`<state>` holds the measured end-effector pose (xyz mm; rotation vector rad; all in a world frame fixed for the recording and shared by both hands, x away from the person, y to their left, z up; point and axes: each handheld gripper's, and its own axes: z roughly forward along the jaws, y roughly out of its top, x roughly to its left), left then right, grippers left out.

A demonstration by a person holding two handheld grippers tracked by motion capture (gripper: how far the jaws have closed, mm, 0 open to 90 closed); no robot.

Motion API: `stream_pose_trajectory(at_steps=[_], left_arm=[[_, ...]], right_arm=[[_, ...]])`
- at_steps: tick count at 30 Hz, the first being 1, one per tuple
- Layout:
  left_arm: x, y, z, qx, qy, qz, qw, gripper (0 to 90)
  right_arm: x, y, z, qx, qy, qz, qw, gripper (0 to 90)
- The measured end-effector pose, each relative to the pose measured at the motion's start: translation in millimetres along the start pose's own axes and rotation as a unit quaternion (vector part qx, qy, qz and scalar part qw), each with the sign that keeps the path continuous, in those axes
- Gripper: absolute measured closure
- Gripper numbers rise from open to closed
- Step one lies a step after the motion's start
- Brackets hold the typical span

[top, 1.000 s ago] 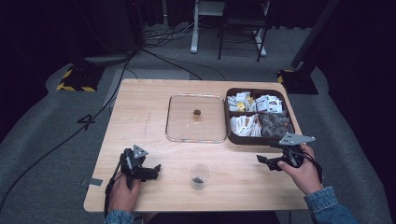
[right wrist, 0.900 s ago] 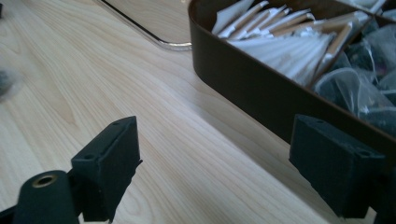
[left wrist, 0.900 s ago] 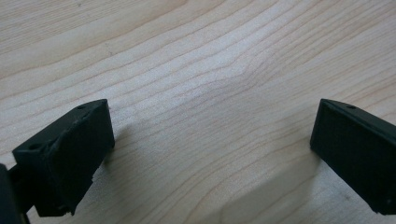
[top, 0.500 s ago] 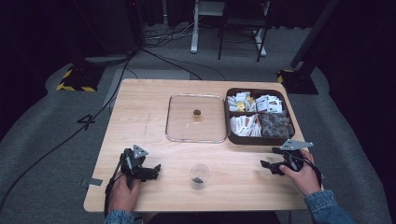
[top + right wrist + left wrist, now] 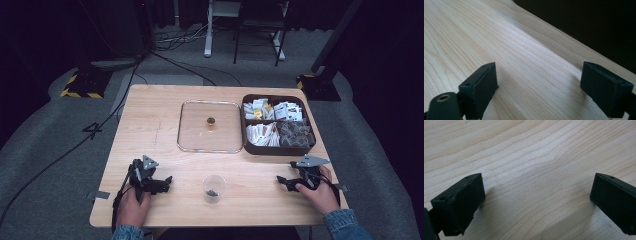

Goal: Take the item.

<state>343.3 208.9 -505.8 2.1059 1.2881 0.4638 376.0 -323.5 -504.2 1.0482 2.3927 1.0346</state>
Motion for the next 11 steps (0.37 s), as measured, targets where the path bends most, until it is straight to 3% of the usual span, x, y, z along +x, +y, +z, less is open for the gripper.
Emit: stream_pose_trajectory(at_steps=[3,4,11], left_arm=[[-0.2,-0.1,0.1,0.000,-0.001,-0.002,1.0000,0.0],[-0.1,-0.1,0.0,0.001,-0.001,0.000,1.0000,0.0],[0.0,-0.1,-0.1,0.000,0.000,0.000,1.0000,0.0]], right_arm=[[0.0,0.3,0.7,0.001,0.002,0.001,1.0000,11.3],[0.7,0.8,2.0,0.004,0.008,-0.004,1.0000,7.0],[0.7,1.4,3.2,0.007,0.015,-0.008,0.9998,5.4]])
